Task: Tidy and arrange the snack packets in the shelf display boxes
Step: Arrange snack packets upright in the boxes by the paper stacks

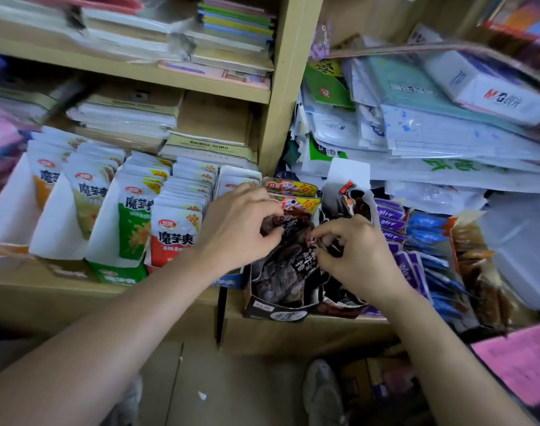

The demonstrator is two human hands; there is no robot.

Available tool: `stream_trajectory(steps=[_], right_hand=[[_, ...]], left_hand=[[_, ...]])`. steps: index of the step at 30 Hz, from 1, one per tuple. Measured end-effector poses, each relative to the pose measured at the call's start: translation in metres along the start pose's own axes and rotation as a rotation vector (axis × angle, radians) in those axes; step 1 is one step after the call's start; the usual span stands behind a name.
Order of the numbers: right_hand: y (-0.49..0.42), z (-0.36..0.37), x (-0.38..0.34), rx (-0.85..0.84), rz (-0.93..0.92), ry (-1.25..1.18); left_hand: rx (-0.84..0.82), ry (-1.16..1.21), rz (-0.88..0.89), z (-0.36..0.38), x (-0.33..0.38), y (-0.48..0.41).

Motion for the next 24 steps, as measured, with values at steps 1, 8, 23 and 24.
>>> stream_trajectory(steps=[1, 8, 23, 24], right_hand=[[0.002, -0.004, 0.003, 0.035, 0.027, -0.052], [0.009, -0.015, 0.016, 0.161, 0.152, -0.221], [0.003, 0.0, 0.036, 0.13, 0.263, -0.357], [0.003, 0.0, 0.036, 0.132, 0.26, -0.351]], left_hand=[[-0.036, -0.013, -0.006, 0.003, 0.003, 0.002], [-0.273, -0.269, -0.065, 0.028, 0.012, 0.006], [-0.135, 0.564, -0.41, 0.002, -0.025, 0.006], [-0.113, 0.609, -0.417, -0.002, -0.026, 0.007]])
Point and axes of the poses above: each hand's wrist, its own y-axis away from the middle knuckle, its own z-axis out of the palm, x = y × z, the point moved 10 cm from there along -y, towards the middle knuckle, and after that the axes turned 3 degrees about -z, right-handed, at the moved point
